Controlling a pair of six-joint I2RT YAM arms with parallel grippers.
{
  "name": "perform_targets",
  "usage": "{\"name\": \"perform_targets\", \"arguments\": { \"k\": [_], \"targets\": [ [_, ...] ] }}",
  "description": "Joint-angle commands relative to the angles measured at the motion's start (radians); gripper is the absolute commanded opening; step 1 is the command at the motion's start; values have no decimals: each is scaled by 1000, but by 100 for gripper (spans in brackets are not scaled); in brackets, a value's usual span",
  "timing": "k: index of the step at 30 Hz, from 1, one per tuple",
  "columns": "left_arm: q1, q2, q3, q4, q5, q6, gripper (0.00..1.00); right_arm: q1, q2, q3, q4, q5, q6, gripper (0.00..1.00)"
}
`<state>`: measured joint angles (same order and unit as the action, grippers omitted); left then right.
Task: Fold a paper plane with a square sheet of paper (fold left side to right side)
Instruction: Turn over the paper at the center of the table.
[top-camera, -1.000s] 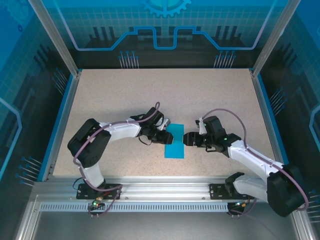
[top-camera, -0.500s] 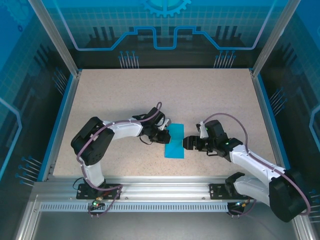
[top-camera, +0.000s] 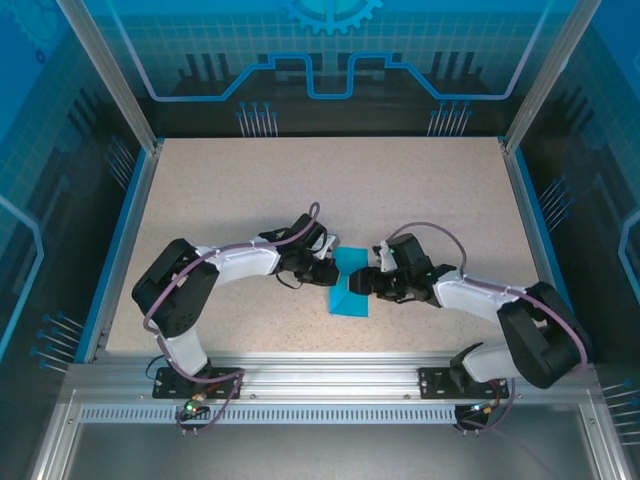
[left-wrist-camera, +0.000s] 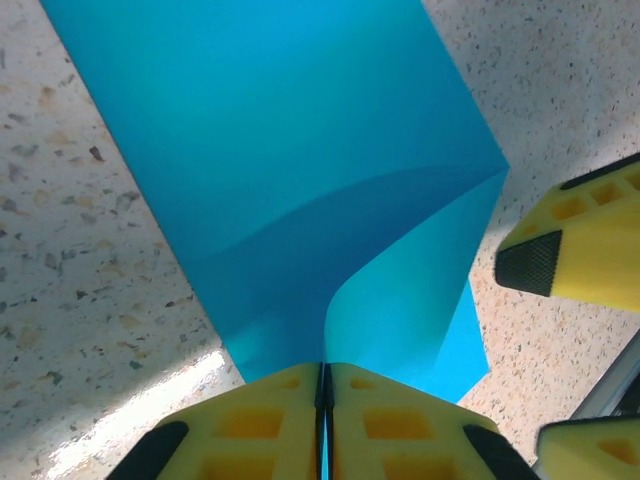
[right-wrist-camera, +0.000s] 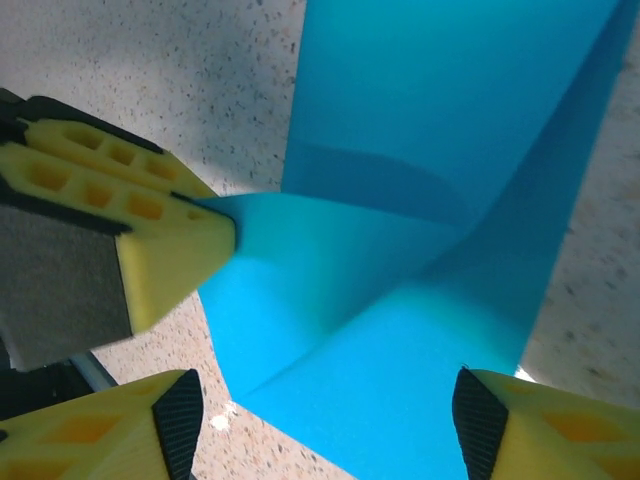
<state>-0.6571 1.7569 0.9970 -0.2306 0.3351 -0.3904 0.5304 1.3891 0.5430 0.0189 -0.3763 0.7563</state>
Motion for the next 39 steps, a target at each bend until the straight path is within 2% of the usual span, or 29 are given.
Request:
{"name": "perform_targets", "arguments": {
  "k": [1,6,11,16,20,23,29,32,39],
  "targets": [
    [9,-26,-15,2,-14,5,12,19,57,29,87,-25,58,66],
    [8,-25,-18,8,-14,2,13,43,124,47,148,-27,99,57],
    [11,-35,-24,14,-16,-4,17,54,170,50,194,-32,124,38],
    [51,-97,-61,55,30,-48,34,54,162,47,233,-34,112,16],
    [94,-194,-100,66,51,-67,54,47,125,59,218,-39,59,3],
    [142,-277,-138,80,77,-101,70,28,69,59,223,-52,6,1],
    [261,-447,-246,207,199,-224,89,-53,-101,58,234,-117,-77,1],
    [279,-531,-277,285,249,-257,99,-114,-181,66,273,-195,-81,1],
    [275,-597,-279,497,410,-366,99,-147,-291,158,294,-334,-87,2]
  ]
}}
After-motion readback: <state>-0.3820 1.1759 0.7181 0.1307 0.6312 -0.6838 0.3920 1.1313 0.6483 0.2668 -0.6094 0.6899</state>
